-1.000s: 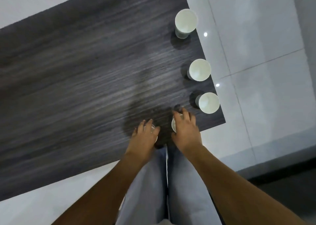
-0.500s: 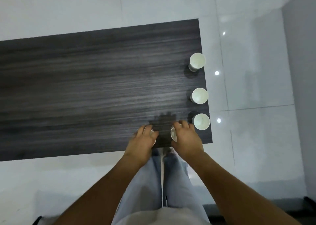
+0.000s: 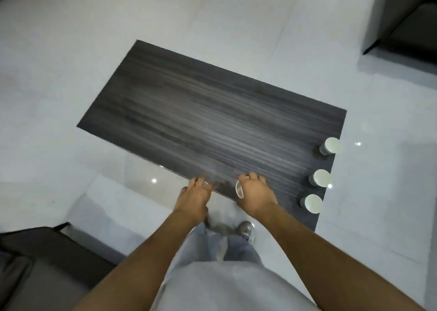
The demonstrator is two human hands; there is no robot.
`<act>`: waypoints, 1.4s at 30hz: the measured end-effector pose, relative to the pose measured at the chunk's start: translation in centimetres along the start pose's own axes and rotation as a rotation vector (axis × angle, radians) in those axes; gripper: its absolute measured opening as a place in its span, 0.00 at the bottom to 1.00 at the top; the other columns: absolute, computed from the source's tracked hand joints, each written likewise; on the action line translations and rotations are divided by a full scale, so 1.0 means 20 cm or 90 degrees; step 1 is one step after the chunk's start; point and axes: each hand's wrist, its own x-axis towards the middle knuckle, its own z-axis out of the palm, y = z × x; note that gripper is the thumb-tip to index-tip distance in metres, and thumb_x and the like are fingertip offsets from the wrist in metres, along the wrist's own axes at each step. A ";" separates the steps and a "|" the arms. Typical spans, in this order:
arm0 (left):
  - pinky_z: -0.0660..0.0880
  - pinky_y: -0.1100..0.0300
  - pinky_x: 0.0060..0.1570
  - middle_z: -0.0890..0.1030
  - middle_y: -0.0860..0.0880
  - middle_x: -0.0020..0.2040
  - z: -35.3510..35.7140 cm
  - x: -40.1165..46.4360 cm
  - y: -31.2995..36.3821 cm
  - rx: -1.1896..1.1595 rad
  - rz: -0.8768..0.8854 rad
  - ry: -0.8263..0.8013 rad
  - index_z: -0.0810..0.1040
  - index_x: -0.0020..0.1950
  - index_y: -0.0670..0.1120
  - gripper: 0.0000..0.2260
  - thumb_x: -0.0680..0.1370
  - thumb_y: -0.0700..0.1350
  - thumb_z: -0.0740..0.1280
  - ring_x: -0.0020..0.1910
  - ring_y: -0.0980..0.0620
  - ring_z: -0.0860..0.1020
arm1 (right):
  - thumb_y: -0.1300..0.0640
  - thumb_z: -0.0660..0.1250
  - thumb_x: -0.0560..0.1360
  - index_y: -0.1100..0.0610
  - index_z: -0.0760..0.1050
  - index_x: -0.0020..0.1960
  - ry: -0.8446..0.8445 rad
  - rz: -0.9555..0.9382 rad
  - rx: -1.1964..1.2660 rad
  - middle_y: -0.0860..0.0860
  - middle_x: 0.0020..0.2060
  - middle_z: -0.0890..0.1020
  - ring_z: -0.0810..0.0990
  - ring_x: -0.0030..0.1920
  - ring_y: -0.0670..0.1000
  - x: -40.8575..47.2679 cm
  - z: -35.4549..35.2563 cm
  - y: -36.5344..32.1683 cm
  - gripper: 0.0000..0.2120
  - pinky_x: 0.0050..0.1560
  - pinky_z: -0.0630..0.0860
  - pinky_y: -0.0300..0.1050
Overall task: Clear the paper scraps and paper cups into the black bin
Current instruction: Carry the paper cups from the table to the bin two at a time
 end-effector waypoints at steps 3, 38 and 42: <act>0.67 0.52 0.66 0.60 0.46 0.74 -0.03 -0.16 -0.26 -0.050 -0.071 0.000 0.60 0.75 0.50 0.32 0.73 0.38 0.68 0.72 0.45 0.58 | 0.60 0.65 0.74 0.53 0.61 0.73 -0.005 -0.065 -0.049 0.54 0.68 0.65 0.62 0.68 0.57 0.04 0.00 -0.31 0.29 0.59 0.74 0.52; 0.73 0.52 0.55 0.61 0.49 0.72 -1.07 0.04 -3.51 -0.261 -0.301 0.162 0.60 0.75 0.51 0.31 0.74 0.46 0.67 0.70 0.47 0.60 | 0.55 0.65 0.75 0.51 0.58 0.75 -0.006 -0.291 -0.157 0.54 0.69 0.65 0.65 0.68 0.57 1.59 -0.18 -3.55 0.31 0.59 0.73 0.52; 0.73 0.52 0.54 0.62 0.49 0.72 -1.25 0.21 -3.82 -0.254 -0.292 0.168 0.59 0.75 0.51 0.31 0.75 0.46 0.67 0.70 0.48 0.60 | 0.54 0.67 0.74 0.50 0.57 0.75 -0.003 -0.283 -0.166 0.54 0.67 0.65 0.66 0.65 0.56 1.85 -0.30 -3.82 0.33 0.54 0.74 0.51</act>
